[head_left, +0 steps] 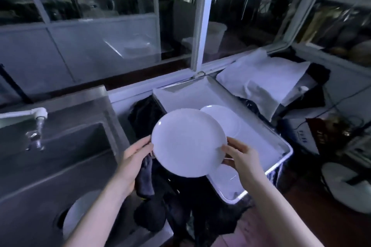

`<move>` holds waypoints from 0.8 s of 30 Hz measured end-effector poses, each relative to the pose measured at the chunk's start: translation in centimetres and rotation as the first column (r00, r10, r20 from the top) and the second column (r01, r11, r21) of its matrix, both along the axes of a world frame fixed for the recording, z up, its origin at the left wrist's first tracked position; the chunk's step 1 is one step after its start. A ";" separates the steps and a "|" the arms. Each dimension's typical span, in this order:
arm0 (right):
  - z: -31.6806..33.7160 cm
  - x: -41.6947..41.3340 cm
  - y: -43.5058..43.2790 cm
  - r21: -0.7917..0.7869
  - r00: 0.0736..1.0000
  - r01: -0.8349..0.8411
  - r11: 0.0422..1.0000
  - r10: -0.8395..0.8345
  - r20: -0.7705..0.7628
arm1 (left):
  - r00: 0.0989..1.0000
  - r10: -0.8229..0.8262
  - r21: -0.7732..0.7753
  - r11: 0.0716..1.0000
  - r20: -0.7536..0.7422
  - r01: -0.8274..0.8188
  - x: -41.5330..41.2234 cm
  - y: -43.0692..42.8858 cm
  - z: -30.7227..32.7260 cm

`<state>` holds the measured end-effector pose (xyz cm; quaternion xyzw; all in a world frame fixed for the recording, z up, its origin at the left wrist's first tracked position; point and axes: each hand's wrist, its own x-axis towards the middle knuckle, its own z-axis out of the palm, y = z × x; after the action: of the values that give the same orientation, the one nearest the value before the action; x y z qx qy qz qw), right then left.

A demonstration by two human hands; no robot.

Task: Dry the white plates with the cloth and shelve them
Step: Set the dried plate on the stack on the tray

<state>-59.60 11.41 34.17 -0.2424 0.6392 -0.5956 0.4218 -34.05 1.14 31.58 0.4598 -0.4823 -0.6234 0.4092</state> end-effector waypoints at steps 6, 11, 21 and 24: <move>-2.1 -5.6 0.3 0.024 0.992 0.125 0.992 -0.125 -0.023 | 0.991 -0.131 -0.017 0.991 0.029 0.132 -6.7 -2.2 -1.7; -3.9 -9.9 -2.3 0.075 0.975 0.213 0.974 -0.207 -0.077 | 0.927 -0.329 -0.028 0.940 0.180 0.339 -11.1 -5.8 -3.6; -9.6 -17.1 -12.5 0.226 0.951 0.258 0.939 -0.206 -0.229 | 0.894 -0.303 0.031 0.950 0.331 0.311 -19.4 -15.0 -8.8; -11.0 -18.1 -14.6 0.259 0.941 0.277 0.925 -0.206 -0.269 | 0.875 -0.275 0.068 0.960 0.398 0.271 -20.8 -16.5 -10.5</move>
<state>-77.68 -3.19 23.21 -0.1652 0.7911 -0.5087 0.2969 -54.84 -15.34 21.11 0.5081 -0.6130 -0.5688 0.2064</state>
